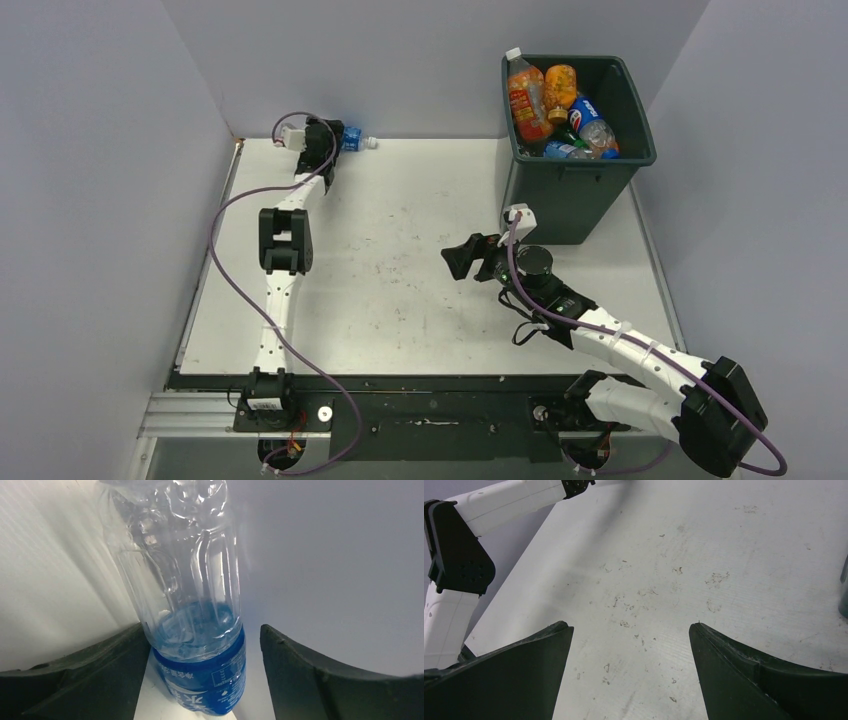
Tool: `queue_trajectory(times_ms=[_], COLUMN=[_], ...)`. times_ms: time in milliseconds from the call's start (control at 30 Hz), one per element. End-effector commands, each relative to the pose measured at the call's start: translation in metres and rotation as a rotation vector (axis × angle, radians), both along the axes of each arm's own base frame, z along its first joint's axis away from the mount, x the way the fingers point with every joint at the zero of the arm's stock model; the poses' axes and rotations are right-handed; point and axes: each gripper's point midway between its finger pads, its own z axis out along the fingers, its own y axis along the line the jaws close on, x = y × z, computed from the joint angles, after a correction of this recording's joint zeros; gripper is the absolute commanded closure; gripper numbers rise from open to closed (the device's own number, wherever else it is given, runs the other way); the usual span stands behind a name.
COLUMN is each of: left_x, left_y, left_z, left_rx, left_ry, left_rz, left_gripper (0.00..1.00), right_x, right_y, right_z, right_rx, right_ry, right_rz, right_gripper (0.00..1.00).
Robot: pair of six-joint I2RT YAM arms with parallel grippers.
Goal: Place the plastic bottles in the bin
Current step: Pick up the plastic bottle from the corner of the board.
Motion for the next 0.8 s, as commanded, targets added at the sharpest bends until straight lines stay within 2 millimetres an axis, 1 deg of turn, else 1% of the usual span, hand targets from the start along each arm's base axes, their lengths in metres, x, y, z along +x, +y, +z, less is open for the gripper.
queue_trajectory(times_ms=[0, 100, 200, 267, 300, 367, 433, 467, 500, 600, 667, 733, 767], left_x=[0.001, 0.003, 0.004, 0.003, 0.002, -0.004, -0.014, -0.022, -0.033, -0.063, -0.087, -0.113, -0.128], left_y=[-0.014, -0.017, -0.019, -0.019, -0.018, -0.014, -0.011, -0.009, -0.008, -0.006, -0.005, -0.008, -0.010], left_z=[-0.033, -0.038, -0.034, -0.027, -0.016, -0.006, 0.016, 0.032, 0.042, 0.089, 0.107, 0.140, 0.151], left_rx=[-0.025, -0.051, -0.068, -0.076, -0.082, -0.083, -0.083, -0.088, -0.090, -0.096, -0.108, -0.135, -0.148], left_ry=[0.032, 0.018, -0.010, -0.037, -0.073, -0.112, -0.184, -0.233, -0.267, -0.365, -0.401, -0.466, -0.490], left_rz=[-0.012, -0.019, -0.032, -0.032, -0.027, -0.013, 0.001, 0.012, 0.023, 0.029, 0.025, 0.003, -0.012], left_gripper=[0.25, 0.36, 0.48, 0.54, 0.58, 0.65, 0.70, 0.73, 0.75, 0.81, 0.86, 0.89, 0.90], right_x=[0.005, 0.006, 0.007, 0.007, 0.007, 0.008, 0.008, 0.007, 0.007, 0.004, 0.001, -0.002, -0.003], right_y=[0.000, 0.002, 0.004, 0.004, 0.004, 0.005, 0.005, 0.005, 0.005, 0.008, 0.011, 0.013, 0.015], right_z=[0.019, 0.015, 0.009, 0.009, 0.009, 0.011, 0.011, 0.010, 0.011, 0.013, 0.017, 0.021, 0.025], right_rx=[0.019, 0.009, 0.001, 0.001, 0.003, 0.007, 0.007, 0.008, 0.014, 0.029, 0.039, 0.044, 0.044], right_ry=[-0.063, -0.051, -0.033, -0.031, -0.032, -0.034, -0.036, -0.038, -0.041, -0.045, -0.052, -0.066, -0.081], right_rz=[-0.007, -0.004, -0.001, -0.003, -0.001, -0.002, -0.005, -0.005, -0.004, 0.006, 0.013, 0.026, 0.033], right_gripper=[0.10, 0.10, 0.10, 0.10, 0.10, 0.10, 0.10, 0.10, 0.10, 0.10, 0.10, 0.10, 0.10])
